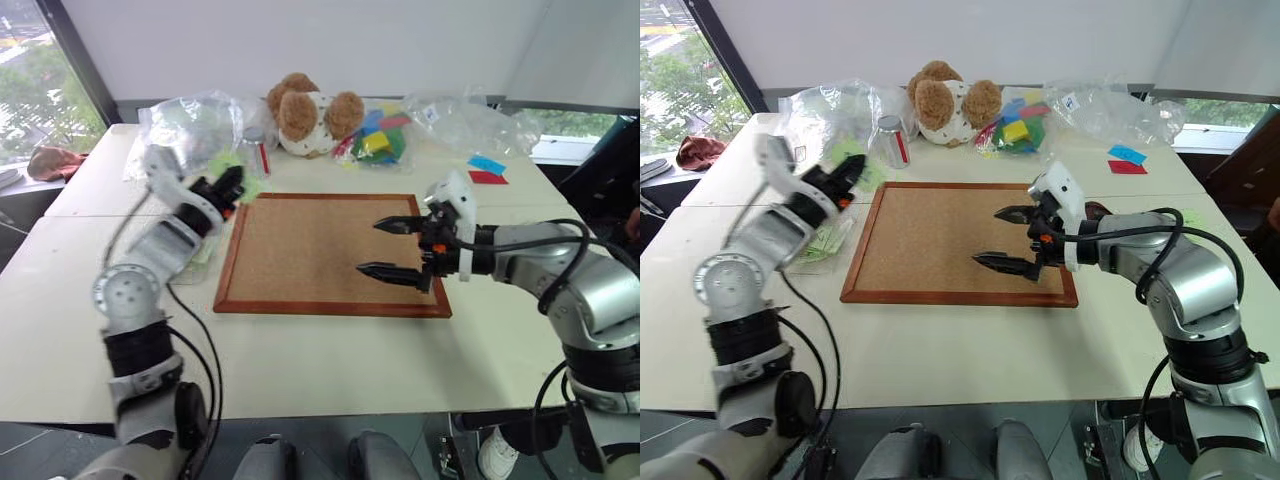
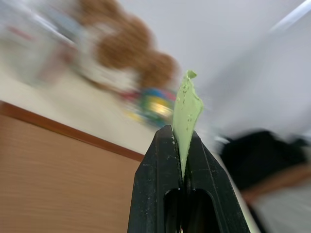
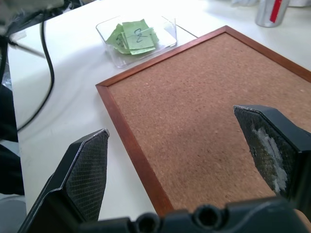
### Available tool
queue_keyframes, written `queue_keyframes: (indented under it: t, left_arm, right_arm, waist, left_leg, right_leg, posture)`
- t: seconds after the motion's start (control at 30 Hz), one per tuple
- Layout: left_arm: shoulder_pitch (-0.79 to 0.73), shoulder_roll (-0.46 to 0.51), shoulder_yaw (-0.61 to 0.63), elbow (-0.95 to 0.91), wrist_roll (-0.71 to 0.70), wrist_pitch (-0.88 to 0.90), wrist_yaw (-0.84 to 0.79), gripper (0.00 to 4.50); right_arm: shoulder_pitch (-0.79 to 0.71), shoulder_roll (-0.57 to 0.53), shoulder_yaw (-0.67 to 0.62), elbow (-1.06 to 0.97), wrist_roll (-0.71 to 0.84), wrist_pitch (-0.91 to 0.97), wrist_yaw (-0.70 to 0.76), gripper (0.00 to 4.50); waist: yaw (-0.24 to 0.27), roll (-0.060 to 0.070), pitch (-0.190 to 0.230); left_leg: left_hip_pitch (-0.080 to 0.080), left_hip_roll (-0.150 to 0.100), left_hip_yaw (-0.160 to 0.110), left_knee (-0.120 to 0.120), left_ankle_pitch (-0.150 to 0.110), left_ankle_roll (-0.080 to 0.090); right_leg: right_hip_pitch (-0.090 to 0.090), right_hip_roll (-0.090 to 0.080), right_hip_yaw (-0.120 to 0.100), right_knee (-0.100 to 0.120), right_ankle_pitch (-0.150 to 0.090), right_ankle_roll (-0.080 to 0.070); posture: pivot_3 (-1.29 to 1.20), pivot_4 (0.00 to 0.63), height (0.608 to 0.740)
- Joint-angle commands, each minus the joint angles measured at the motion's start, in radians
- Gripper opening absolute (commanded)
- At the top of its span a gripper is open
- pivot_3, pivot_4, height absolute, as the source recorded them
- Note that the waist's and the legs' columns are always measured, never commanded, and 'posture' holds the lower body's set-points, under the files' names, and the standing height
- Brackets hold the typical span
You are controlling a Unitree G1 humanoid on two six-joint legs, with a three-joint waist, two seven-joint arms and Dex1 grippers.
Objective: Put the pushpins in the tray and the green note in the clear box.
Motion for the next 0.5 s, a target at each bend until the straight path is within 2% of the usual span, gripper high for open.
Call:
queue_keyframes:
  t: [0.03,0.17,0.43,0.47,0.5]
  left_arm:
    - [-0.012,0.132,0.029,0.089,0.076,-0.036,-0.077,0.0]
    - [-0.012,0.265,-0.031,0.264,0.172,-0.013,-0.196,0.0]
    - [-0.049,0.315,-0.168,0.468,0.298,0.048,-0.407,0.0]
    - [-0.053,0.321,-0.184,0.479,0.316,0.053,-0.425,0.53]
    - [-0.057,0.329,-0.197,0.49,0.335,0.059,-0.439,0.8]
  right_arm:
    - [-0.027,0.013,0.011,-0.001,-0.005,-0.043,-0.005,4.47]
    - [-0.036,0.013,0.046,0.019,-0.03,-0.077,-0.006,4.47]
    - [-0.029,0.017,0.073,0.011,-0.047,-0.104,-0.015,4.47]
    - [-0.025,0.018,0.071,0.008,-0.046,-0.102,-0.018,4.5]
    - [-0.023,0.018,0.07,0.005,-0.045,-0.102,-0.021,4.5]
  waist:
    - [0.003,0.0,0.0]
    - [0.01,-0.002,0.001]
    - [0.021,-0.004,0.002]
    - [0.021,-0.004,0.002]
    - [0.02,-0.004,0.002]
  left_leg:
    - [0.0,0.0,0.0,0.0,0.0,0.0]
    - [0.0,-0.001,0.0,0.001,0.0,0.0]
    - [-0.002,-0.001,0.0,0.0,0.0,0.0]
    - [-0.004,-0.001,0.0,0.001,0.0,0.0]
    - [-0.006,-0.001,0.0,0.001,0.0,0.0]
  right_leg:
    - [0.0,0.0,0.0,0.0,0.0,0.0]
    - [0.001,0.0,-0.001,-0.001,0.0,0.0]
    - [-0.001,-0.001,-0.001,-0.002,0.0,0.0]
    - [-0.003,-0.001,-0.001,-0.001,0.0,0.0]
    - [-0.005,-0.001,-0.001,-0.001,0.0,0.0]
  posture:
    - [0.0,0.15,0.74]
    - [0.0,0.15,0.74]
    - [0.0,0.15,0.74]
    - [0.0,0.15,0.74]
    - [0.0,0.15,0.74]
